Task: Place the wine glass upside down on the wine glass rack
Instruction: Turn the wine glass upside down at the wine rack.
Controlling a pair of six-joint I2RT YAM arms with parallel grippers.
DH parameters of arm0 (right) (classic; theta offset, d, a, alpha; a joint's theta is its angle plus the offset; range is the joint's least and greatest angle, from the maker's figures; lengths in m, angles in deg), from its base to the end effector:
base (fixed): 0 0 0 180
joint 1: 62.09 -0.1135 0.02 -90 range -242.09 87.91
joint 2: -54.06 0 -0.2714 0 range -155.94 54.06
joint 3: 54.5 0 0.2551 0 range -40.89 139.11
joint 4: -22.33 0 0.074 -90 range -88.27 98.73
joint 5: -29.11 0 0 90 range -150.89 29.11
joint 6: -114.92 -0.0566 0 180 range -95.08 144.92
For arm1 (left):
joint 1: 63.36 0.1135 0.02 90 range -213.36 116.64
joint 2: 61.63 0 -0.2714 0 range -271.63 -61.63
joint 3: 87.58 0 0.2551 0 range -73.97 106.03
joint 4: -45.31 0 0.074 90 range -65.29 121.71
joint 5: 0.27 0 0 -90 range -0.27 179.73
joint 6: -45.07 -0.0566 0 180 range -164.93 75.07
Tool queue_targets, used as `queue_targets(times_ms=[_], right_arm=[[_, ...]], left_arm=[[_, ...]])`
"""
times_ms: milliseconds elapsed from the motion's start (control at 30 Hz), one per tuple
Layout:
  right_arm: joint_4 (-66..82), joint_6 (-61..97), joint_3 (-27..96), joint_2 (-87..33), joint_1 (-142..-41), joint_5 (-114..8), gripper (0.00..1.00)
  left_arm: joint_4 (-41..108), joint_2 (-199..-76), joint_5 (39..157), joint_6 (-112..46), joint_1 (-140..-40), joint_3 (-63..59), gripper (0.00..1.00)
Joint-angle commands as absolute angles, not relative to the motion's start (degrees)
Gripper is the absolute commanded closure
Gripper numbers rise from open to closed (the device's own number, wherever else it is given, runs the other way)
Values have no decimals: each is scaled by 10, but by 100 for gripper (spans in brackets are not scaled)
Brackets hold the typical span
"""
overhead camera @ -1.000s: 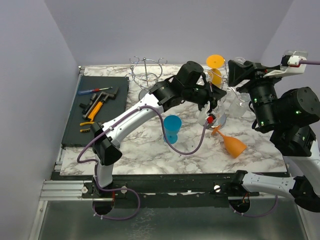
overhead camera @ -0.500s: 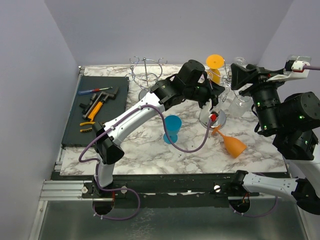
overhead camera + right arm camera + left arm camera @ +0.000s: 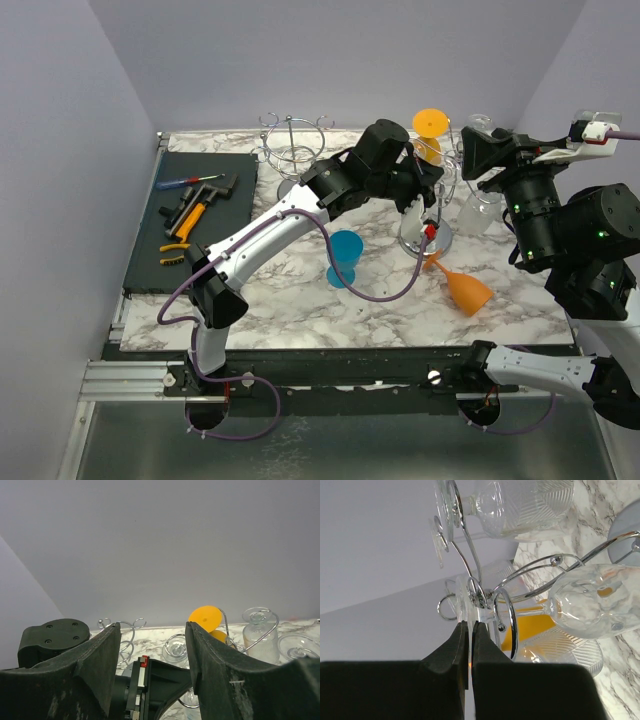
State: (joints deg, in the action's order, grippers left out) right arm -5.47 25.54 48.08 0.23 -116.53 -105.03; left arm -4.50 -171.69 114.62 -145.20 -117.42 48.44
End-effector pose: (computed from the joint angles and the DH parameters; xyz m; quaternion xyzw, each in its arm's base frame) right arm 0.1106 0.0870 0.5654 0.0317 0.6088 0.1557 0.7772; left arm 0.2490 -0.3841 0.4294 0.8239 0.0671 0.0430 0.5610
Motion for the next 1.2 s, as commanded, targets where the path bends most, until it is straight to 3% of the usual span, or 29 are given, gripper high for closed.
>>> queue_targets(times_ms=[0, 1167], right_arm=[[-52, 260, 474, 5, -1169, -1048, 41], [-59, 267, 454, 4, -1169, -1088, 41]], left_arm=[[-39, -1685, 1126, -1452, -1173, 477, 100], [152, -1550, 1152, -1421, -1179, 252, 100]])
